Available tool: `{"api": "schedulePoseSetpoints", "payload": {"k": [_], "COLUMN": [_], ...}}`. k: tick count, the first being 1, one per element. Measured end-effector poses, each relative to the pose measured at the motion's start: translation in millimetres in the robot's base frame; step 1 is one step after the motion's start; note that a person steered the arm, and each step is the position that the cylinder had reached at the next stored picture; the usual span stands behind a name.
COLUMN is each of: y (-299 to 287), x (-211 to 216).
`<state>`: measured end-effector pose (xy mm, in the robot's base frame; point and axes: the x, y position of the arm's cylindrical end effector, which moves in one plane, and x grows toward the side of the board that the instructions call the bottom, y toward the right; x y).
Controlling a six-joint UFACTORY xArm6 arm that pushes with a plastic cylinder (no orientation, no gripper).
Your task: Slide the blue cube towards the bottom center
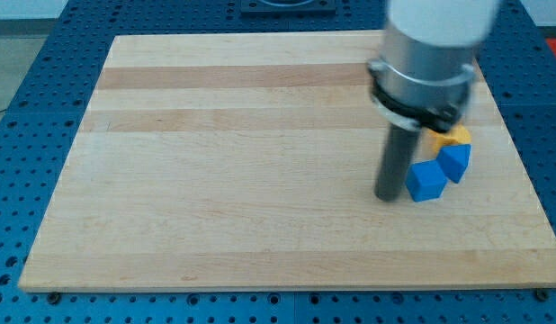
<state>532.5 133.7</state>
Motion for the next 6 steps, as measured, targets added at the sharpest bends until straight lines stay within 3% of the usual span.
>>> {"api": "schedulePoseSetpoints", "payload": {"k": [1, 2, 3, 4, 5, 6], "y": [55.2, 94.0, 74.4, 13.3, -11.2, 35.4], "x": [40.7, 27.9, -25.0, -51.5, -62.7, -53.4]}}
